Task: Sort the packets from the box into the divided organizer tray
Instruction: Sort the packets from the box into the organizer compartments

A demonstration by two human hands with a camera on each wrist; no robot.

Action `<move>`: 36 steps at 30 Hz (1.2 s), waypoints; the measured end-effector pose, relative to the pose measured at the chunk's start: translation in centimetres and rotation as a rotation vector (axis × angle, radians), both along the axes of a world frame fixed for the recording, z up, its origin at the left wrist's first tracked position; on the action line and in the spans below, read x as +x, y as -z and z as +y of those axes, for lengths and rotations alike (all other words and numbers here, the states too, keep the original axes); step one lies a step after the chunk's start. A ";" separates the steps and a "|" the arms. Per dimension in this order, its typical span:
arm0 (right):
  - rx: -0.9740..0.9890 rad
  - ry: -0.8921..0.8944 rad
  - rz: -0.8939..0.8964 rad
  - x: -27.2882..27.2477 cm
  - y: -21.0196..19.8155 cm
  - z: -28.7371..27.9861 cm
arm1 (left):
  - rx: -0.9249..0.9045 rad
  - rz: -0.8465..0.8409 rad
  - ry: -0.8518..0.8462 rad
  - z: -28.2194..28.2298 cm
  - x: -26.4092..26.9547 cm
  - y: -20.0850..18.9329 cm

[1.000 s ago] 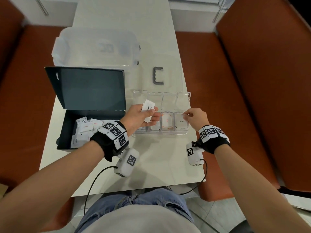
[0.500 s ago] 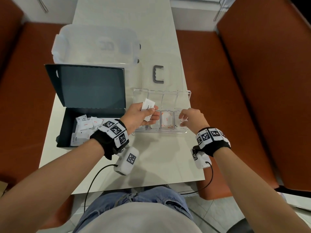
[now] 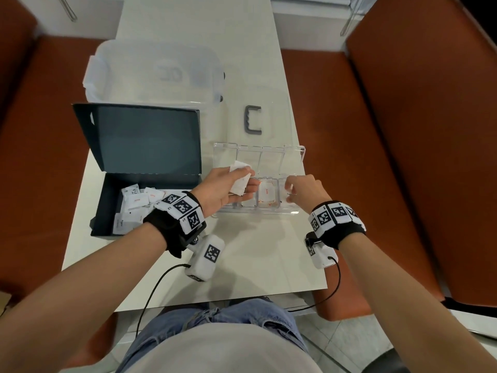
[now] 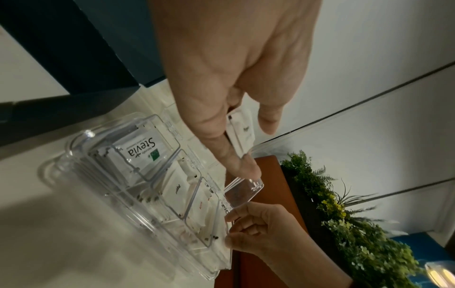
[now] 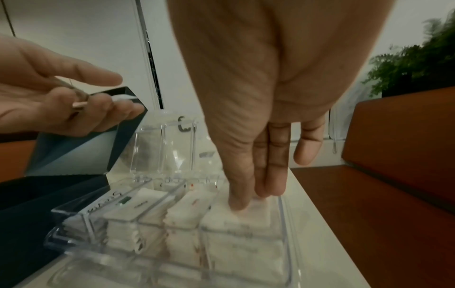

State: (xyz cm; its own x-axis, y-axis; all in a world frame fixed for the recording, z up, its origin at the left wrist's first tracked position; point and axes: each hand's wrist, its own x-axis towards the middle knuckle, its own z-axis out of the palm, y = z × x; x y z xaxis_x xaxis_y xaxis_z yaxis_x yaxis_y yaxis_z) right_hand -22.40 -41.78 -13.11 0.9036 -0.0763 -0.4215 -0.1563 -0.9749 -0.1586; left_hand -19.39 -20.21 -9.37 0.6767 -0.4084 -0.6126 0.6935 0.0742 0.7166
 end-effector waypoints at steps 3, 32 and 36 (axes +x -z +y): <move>0.016 0.017 -0.156 0.5 -1.2 0.3 | -0.081 0.099 -0.023 0.2 0.1 -0.4; 0.916 0.392 -0.245 2.3 -5.8 4.2 | -0.115 0.043 -0.064 1.5 0.9 -0.5; 0.970 0.414 -0.175 2.4 -5.9 5.1 | -0.094 -0.045 -0.062 1.5 0.8 -0.3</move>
State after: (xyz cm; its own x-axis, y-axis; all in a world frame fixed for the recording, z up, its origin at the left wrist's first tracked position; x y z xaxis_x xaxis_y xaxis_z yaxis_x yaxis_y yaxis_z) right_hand -19.98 -36.71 -7.21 0.9379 -0.0926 -0.3342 -0.3464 -0.2962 -0.8901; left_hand -18.60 -18.71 -9.02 0.7287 -0.4186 -0.5420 0.6525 0.1843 0.7350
